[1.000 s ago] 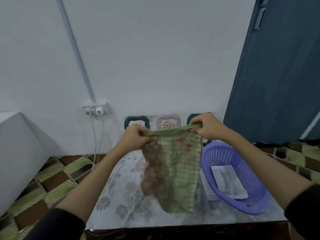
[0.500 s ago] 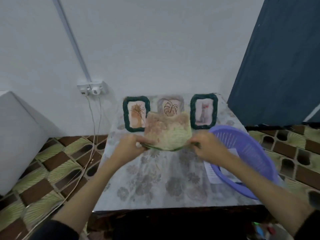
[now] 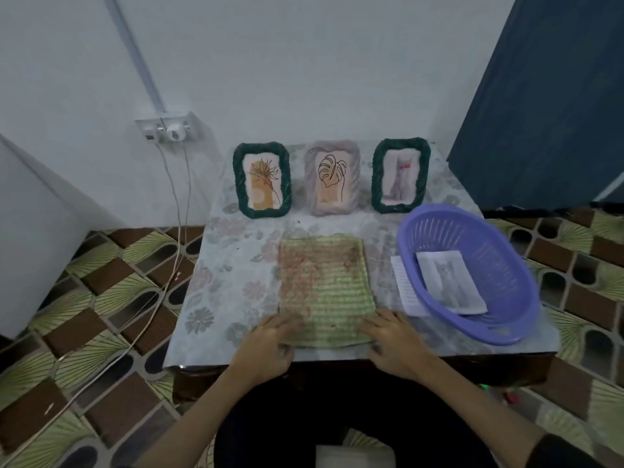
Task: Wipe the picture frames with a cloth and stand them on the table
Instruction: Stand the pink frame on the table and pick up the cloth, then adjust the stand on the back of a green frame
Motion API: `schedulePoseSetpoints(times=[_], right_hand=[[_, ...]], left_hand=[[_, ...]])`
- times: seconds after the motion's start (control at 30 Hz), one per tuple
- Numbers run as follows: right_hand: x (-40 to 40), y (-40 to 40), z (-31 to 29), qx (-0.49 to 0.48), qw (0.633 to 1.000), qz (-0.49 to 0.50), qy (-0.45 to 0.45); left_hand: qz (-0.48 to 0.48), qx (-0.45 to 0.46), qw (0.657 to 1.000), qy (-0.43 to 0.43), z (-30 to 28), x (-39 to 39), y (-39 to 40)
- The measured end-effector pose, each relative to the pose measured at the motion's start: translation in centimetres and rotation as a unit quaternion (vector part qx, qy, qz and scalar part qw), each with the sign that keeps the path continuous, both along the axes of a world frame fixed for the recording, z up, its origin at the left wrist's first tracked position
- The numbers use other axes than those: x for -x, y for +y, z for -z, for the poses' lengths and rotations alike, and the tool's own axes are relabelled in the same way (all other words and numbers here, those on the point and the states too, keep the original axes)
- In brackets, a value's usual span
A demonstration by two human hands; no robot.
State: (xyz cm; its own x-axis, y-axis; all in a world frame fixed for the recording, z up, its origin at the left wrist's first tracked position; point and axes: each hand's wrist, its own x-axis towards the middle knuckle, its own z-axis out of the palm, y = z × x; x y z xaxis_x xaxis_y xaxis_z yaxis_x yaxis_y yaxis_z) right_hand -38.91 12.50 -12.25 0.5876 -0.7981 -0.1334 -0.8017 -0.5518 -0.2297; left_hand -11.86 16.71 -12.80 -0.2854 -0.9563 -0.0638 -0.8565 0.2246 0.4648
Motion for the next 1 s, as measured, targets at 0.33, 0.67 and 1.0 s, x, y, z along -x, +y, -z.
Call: schedulePoseSetpoints(times=[0.33,0.67,1.0], right_hand=[[1.5,-13.7,-10.3,0.124,0.973,0.146,-0.126],[9.6,-29.7,-7.2,-0.096,0.871,0.417,-0.242],[9.8,-32.5,-5.2,-0.221,0.82,0.399,-0.346]], left_hand=[[-0.072,0.039,0.988,0.134,-9.5,6.2,-15.9],[-0.125,-0.072,0.953,0.266,-7.8,16.8,-31.1],[-0.218,-0.038,0.921,0.321,-3.7,19.4,-34.9]])
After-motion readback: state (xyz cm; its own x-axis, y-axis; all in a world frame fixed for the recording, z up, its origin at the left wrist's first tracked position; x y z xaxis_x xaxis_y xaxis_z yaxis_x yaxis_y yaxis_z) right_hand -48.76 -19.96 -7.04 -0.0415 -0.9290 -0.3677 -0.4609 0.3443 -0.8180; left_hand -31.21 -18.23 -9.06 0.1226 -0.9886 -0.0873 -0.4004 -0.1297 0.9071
